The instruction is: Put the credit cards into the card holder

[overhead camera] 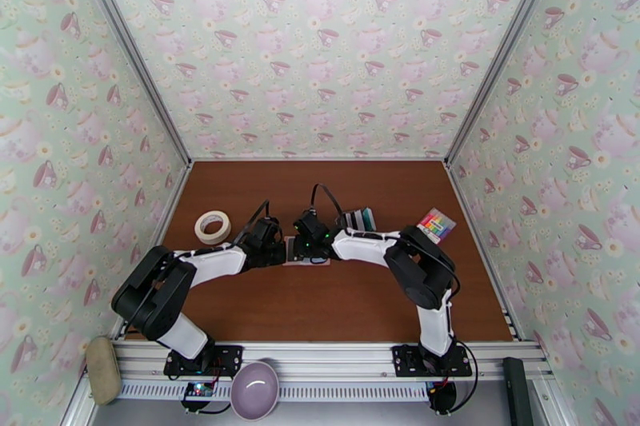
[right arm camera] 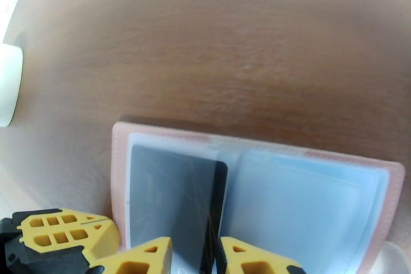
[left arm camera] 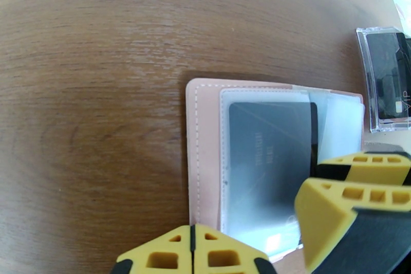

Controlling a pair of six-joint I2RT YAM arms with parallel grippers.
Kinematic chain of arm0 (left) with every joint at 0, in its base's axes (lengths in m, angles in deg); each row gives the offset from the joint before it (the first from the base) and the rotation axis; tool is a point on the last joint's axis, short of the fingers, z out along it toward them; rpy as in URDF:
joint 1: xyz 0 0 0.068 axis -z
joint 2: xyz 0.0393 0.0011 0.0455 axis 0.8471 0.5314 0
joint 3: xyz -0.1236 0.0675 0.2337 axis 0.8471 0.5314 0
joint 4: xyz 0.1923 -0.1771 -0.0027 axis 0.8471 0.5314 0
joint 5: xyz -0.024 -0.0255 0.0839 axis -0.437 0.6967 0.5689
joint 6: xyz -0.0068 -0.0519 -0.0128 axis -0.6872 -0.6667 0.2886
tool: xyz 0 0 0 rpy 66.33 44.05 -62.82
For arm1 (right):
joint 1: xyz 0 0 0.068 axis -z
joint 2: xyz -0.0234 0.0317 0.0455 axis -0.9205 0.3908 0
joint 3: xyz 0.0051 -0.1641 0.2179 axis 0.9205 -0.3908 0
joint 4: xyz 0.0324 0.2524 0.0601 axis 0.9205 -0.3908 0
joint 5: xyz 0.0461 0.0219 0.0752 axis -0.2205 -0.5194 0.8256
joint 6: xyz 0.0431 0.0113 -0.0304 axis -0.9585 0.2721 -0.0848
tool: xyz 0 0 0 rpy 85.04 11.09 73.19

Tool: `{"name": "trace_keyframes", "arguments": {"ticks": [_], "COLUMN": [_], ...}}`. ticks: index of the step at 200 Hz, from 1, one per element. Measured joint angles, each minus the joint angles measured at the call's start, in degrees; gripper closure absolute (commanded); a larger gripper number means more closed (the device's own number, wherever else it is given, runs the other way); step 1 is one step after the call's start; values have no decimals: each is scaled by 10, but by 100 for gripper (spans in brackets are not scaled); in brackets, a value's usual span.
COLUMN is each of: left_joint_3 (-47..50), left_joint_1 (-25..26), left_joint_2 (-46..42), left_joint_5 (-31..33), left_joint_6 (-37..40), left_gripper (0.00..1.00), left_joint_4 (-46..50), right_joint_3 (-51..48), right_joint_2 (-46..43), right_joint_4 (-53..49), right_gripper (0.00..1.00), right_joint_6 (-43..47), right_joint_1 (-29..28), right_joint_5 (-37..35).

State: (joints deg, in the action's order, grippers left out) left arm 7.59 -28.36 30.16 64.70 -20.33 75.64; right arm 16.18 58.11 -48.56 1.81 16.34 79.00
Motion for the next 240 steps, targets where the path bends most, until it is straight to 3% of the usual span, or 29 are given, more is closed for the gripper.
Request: {"name": "trace_keyframes", "arguments": {"ticks": [46,86,172,240], "left_joint_3": [-1,-3,-7,-9], "left_joint_1": [0,-1,-9,-7], "left_joint_2": [1,1,-16,-60], "left_joint_5": [0,-1,-5,-9], "left_joint_6": [0,2,7,14], "left_gripper": [94,83,77,76], "left_joint_4": [2,2,33,82], "right_joint_3": [9,6,-21,-91], "right_joint_2": [7,2,-92,-150], "right_joint_4": [-7,-7,-17,-29], "right_gripper": [70,62,58,56], "right_joint_6": [0,2,17,44], "right_joint_1": [-1,-2,13,82], "right_joint_5": [0,-4,-6,-5]}}
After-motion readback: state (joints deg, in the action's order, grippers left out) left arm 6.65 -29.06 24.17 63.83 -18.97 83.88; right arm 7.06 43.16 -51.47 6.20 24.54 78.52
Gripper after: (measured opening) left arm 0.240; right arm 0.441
